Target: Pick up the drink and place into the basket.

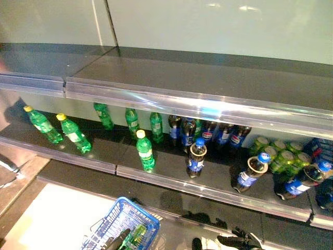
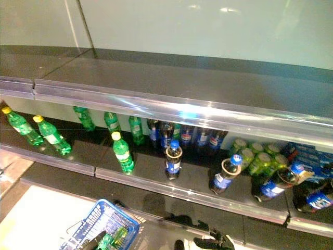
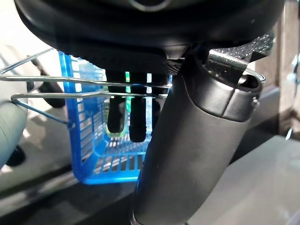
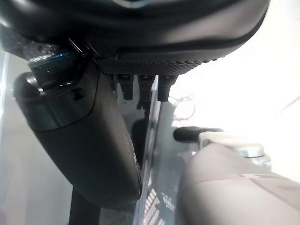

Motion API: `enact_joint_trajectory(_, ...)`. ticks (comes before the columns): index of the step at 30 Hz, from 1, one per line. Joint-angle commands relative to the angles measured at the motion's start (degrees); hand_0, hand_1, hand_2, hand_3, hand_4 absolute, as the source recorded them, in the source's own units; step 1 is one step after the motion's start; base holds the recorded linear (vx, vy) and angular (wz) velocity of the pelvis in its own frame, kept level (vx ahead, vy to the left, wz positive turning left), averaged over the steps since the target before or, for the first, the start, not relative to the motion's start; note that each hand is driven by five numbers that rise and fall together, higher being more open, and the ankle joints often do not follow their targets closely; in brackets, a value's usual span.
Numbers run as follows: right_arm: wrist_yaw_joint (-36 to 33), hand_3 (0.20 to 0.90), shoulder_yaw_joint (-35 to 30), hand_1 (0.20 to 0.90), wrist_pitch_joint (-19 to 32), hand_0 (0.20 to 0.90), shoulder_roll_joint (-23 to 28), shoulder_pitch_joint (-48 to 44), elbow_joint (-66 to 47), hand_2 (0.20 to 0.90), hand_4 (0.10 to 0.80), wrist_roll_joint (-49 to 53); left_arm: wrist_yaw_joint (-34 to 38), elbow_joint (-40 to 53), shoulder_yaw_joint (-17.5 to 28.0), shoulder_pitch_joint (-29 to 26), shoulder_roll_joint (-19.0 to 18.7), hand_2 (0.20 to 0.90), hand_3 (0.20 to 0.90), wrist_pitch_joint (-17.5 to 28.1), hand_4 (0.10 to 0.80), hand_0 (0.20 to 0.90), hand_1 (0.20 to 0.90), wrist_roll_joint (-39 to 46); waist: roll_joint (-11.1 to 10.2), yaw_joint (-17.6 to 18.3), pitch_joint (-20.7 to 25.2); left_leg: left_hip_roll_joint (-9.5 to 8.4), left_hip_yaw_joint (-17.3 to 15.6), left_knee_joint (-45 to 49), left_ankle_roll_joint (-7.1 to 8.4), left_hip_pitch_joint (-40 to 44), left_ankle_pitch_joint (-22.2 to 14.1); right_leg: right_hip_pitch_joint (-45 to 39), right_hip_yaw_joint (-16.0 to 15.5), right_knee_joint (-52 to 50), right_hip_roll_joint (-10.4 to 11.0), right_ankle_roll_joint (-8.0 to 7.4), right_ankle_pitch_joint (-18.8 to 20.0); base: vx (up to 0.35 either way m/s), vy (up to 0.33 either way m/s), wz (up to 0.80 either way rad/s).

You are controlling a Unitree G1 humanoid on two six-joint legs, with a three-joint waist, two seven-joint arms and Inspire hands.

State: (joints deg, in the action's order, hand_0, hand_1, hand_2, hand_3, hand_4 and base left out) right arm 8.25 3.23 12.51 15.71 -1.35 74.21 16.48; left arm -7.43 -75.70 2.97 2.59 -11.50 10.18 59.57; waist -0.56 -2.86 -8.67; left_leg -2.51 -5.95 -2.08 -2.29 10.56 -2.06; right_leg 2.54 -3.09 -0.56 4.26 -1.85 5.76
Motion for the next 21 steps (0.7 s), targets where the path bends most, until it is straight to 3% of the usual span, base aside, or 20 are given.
enact_joint_trajectory(1, 2.5, 0.9, 0.94, 0.9, 5.39, 0.9, 2.23, -3.65, -4.2, 0.9, 0.8, 4.83, -5.34, 3.81, 0.91, -4.43, -3.66, 0.3, 0.2, 3.9, 0.1, 0.3, 0.3, 0.03, 0.12, 1.03, -0.79, -2.91, 1.45, 7.43, -1.31, -6.79, -7.16, 0.35, 0.47, -6.23, 1.79, -5.0, -6.08, -0.121, -0.091, -0.55)
enact_joint_trajectory(4, 2.65, 0.9, 1.97, 0.9, 7.37, 0.9, 2.04, -4.23, -5.49, 0.9, 0.8, 5.3, -4.88, 3.91, -0.7, -5.74, -3.03, 0.3, 0.2, 4.26, 0.1, 0.3, 0.3, 1.23, 0.11, 1.37, -0.43, -2.96, 1.55, 6.34, -1.19, -7.76, -5.93, 0.07, 1.32, -3.94, 0.07, -3.74, -5.83, -0.046, -0.094, -0.23)
enact_joint_trajectory(11, -0.68, 0.9, 4.91, 0.9, 10.11, 0.9, 1.7, -2.31, -13.02, 0.9, 0.8, 1.95, -5.28, 5.2, -2.35, -5.89, -0.6, 0.3, 0.2, 4.34, 0.1, 0.3, 0.3, 0.44, -0.12, 2.77, 0.17, -2.38, 1.36, 4.04, -0.71, -6.58, -4.95, -1.81, 2.14, -1.93, -1.73, -2.33, -6.19, 0.002, -0.086, 0.0)
enact_joint_trajectory(21, -5.57, 0.9, 7.39, 0.9, 7.58, 0.9, 3.71, 6.01, -36.71, 0.9, 0.8, -4.28, -2.86, 9.09, -1.75, -4.35, -1.08, 0.3, 0.2, 3.83, 0.1, 0.3, 0.3, -0.45, -1.58, 6.02, 0.2, -2.29, -0.18, 4.41, -0.47, -5.34, -5.77, -4.44, 4.44, 2.1, -3.02, -2.7, -4.81, -0.008, -0.034, -0.12)
